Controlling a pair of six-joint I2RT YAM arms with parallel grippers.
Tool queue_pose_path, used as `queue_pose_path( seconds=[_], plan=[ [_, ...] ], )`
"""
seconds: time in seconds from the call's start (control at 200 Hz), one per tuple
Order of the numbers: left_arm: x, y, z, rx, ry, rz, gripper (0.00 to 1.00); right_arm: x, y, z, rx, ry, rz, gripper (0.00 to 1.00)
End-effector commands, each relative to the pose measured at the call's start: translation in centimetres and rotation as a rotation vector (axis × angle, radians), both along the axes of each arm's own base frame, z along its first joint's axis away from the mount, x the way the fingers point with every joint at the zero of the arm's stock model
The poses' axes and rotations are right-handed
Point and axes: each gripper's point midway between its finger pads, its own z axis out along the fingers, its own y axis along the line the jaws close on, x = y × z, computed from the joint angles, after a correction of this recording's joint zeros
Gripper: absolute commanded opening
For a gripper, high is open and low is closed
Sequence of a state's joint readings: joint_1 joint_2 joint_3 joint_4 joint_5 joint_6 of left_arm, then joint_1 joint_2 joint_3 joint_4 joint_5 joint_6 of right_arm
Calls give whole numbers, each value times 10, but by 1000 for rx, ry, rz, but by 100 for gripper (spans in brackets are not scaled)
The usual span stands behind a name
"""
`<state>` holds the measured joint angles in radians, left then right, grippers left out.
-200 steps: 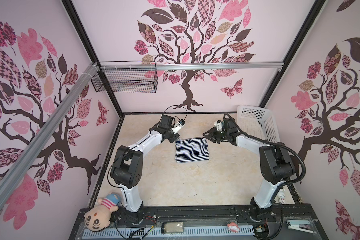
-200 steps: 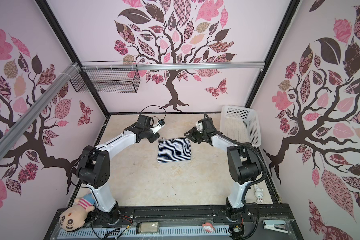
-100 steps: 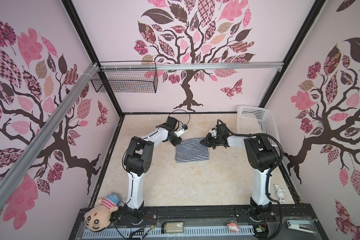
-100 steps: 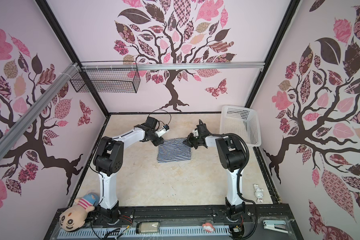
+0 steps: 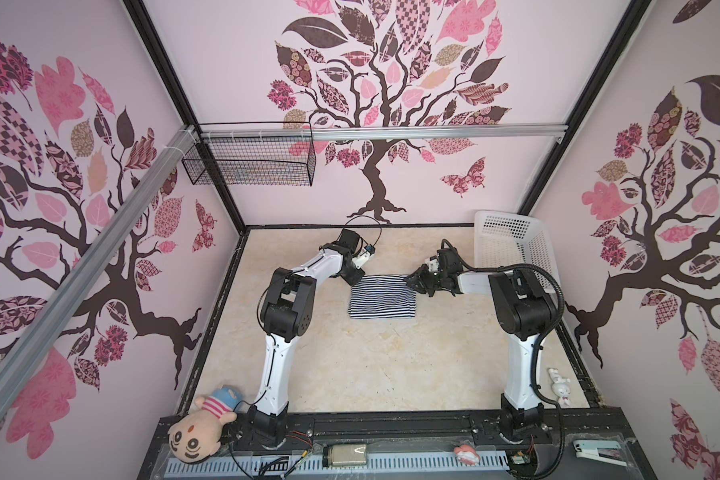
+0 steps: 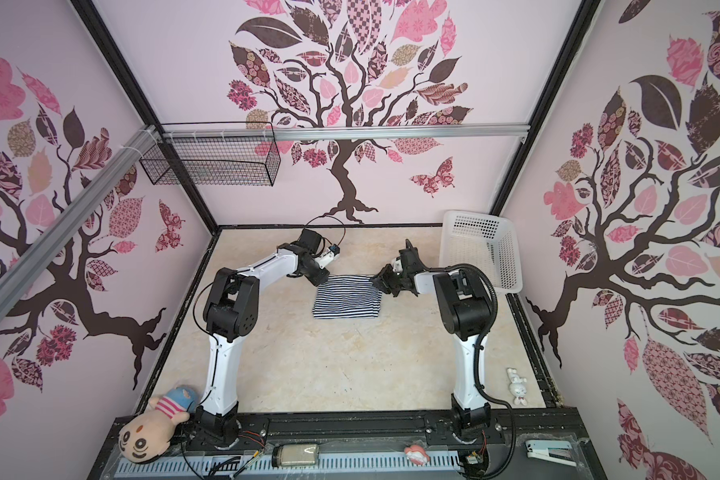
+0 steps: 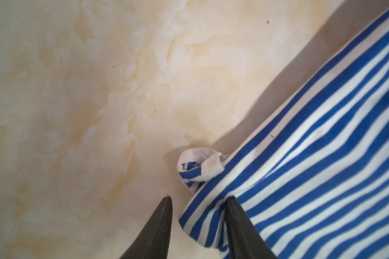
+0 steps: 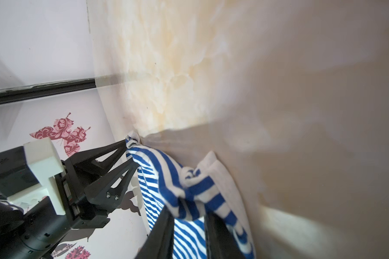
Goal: Fold and stack the tank tops
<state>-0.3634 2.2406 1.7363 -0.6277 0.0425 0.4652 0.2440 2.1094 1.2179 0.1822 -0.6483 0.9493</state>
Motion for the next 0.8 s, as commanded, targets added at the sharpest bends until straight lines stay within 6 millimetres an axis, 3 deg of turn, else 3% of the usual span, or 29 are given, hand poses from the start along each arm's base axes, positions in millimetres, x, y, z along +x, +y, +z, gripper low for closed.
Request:
queue_pose_path(
  seconds=[0.0,0.15,0.24,0.37,0.5,0.796],
  plan=[
    [-10,9,26,-8,-46,31,43,-18,-1,14,-66,-18,32,39],
    [-34,-9,74,-65,-136,-19,45,-43,-7,45,-94,-74,38,45],
    [-62,-36,84,-67,-129,-127,46,-62,-13,57,-101,-92,29,46],
    [-94,-76,73,-19,-120,-265,46,-86,-21,73,-140,-125,20,47],
    [-111,-103,55,-2,-88,-347,47,-104,-37,80,-224,-129,-2,48],
    [-122,-144,53,-105,-13,-403,47,-142,-73,77,-360,-124,-65,50]
  ],
)
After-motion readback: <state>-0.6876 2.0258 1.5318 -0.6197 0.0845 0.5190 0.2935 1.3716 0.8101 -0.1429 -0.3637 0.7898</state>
